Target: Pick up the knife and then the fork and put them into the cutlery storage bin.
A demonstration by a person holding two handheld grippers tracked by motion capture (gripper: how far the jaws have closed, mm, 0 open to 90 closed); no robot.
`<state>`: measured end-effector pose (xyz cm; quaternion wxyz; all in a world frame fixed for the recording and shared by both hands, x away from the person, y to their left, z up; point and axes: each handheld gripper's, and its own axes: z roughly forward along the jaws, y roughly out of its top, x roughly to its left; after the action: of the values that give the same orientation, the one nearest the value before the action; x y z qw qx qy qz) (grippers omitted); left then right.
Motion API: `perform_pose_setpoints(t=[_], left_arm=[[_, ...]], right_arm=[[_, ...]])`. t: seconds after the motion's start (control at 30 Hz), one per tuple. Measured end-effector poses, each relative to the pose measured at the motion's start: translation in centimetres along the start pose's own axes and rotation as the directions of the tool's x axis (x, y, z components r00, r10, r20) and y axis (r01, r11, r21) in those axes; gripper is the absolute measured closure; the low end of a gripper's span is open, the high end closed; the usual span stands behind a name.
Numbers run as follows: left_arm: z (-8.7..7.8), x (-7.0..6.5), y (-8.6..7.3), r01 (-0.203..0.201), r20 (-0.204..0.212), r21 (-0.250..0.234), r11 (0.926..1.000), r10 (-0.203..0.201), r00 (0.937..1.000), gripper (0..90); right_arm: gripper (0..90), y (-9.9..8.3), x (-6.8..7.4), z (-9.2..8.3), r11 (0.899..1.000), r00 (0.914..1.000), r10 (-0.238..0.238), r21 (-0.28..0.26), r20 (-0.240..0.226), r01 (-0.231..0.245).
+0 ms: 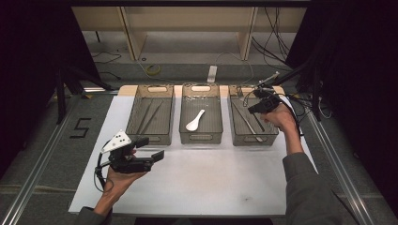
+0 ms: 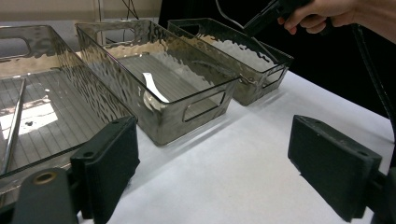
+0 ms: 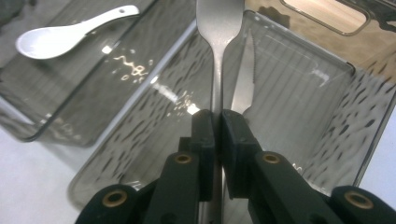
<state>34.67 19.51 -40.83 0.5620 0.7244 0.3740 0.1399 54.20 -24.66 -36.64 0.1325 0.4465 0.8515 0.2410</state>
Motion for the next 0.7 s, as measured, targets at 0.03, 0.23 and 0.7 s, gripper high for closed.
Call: perform_pose_setpoints(t=[0.03, 0.23, 0.7], left_arm=[[0.0, 0.0, 0.0, 0.000, 0.000, 0.001, 1.0000, 0.000, 1.0000, 15.6], [0.0, 0.0, 0.0, 0.000, 0.001, -0.001, 1.0000, 0.000, 1.0000, 15.6], [0.0, -0.1, 0.0, -0.001, 0.001, -0.001, 1.0000, 0.001, 1.0000, 15.6]], right_arm=[[84.6, 0.0, -0.1, 0.2, 1.000, 1.0000, 0.002, 0.000, 0.007, -0.002], [84.6, -0.1, -0.5, 1.1, 1.000, 0.9993, 0.021, 0.021, 0.031, -0.021], [83.6, -1.7, -0.8, 3.4, 0.994, 0.9960, 0.080, 0.071, 0.038, -0.083]])
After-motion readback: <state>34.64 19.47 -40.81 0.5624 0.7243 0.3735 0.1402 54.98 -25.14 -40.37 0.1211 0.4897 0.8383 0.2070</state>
